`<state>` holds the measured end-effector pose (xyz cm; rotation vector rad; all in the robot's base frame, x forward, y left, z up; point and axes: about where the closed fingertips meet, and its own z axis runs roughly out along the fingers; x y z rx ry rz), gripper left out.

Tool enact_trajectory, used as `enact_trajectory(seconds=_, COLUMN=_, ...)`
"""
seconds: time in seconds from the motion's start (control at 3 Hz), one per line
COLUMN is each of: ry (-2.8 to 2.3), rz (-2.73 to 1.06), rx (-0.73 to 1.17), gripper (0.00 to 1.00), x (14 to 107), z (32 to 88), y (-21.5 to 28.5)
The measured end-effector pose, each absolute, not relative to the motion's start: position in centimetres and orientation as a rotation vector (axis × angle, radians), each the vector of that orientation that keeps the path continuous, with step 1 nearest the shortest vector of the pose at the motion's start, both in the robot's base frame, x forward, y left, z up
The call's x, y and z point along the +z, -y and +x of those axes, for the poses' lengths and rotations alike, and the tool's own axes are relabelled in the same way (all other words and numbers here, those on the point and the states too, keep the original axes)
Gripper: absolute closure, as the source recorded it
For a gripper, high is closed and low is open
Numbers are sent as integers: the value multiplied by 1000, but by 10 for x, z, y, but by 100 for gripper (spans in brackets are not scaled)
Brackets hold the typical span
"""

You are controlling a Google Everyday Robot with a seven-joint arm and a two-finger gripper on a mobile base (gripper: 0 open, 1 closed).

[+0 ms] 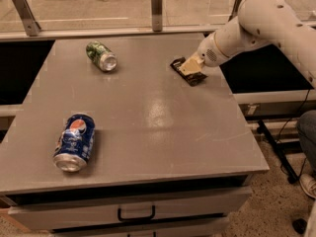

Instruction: Move rxbar chocolate near green can

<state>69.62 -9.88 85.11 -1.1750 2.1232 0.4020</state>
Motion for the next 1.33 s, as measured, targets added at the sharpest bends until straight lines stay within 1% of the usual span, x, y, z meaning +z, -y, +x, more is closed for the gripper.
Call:
enact_trajectory(seconds=0.33, ry=-2109, rz=-1142, rx=377, gripper=16, x=853, z=701, y=106)
enact_trajectory(seconds=0.67, ry=-2088, rz=-1129, rx=365, gripper=0, x=858, z=704, y=108)
enact_trajectory(seconds=1.33, ry=-2132, rz=-1102, rx=350, gripper=0, x=833, z=712, y=116)
